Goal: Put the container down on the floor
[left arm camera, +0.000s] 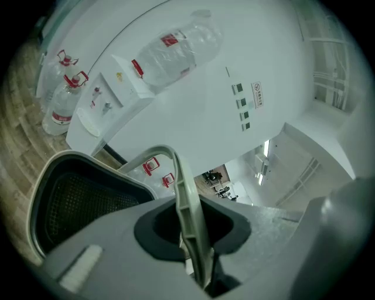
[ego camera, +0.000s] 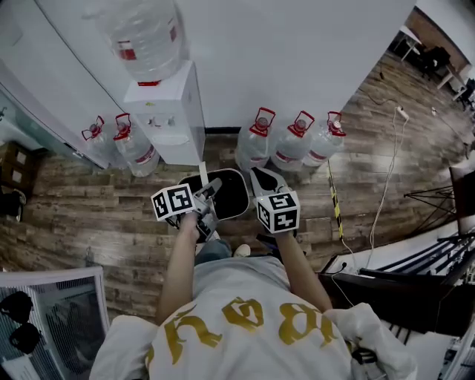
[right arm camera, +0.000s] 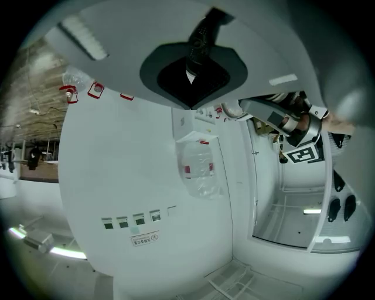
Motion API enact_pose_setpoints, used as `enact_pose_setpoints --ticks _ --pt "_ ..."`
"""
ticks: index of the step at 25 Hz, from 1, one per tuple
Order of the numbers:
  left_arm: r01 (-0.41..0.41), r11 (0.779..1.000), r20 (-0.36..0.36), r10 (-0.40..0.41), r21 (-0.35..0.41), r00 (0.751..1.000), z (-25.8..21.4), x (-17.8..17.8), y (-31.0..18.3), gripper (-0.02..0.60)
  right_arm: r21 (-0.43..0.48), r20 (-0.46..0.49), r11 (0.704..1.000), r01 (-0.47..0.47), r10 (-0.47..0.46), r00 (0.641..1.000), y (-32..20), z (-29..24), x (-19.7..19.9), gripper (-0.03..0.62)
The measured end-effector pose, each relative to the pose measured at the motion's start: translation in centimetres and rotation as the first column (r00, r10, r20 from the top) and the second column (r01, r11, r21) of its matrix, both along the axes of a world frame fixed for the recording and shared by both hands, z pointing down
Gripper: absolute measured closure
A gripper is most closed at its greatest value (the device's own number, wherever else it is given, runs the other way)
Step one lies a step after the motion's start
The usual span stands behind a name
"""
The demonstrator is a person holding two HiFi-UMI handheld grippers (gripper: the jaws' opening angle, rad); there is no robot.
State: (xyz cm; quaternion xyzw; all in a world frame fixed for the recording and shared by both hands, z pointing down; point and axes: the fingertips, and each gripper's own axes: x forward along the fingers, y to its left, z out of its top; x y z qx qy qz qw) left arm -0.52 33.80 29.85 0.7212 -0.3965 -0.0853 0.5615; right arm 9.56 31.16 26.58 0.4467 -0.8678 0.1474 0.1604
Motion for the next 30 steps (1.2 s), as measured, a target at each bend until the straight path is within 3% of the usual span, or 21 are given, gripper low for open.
enact_pose_setpoints --ticks 7,16,22,30 --pt "0.021 1.000 -0.019 -0.021 0.000 1.000 -0.2 0.1 -1.2 0.526 0.008 0.003 1.000 0.001 -0.001 1.000 -1.3 0.1 0.4 0.566" --pt "0.049 0.999 -0.062 -0.049 -0.005 0.997 1.6 -1.4 -6.6 0.526 -0.001 -0.009 0.999 -0.036 0.036 0.999 -5.8 1.8 0.3 0.566" --pt "0.060 0.998 -0.109 -0.062 -0.026 0.992 3.9 -2.3 -13.0 0.526 -0.072 -0.036 0.994 -0.083 0.080 0.996 -11.9 4.9 0.9 0.566" --pt "0.006 1.000 -0.122 -0.009 -0.022 0.992 4.6 -4.2 -22.1 0.526 -0.103 -0.023 0.989 -0.106 0.104 0.994 -21.6 6.2 -2.8 0.566"
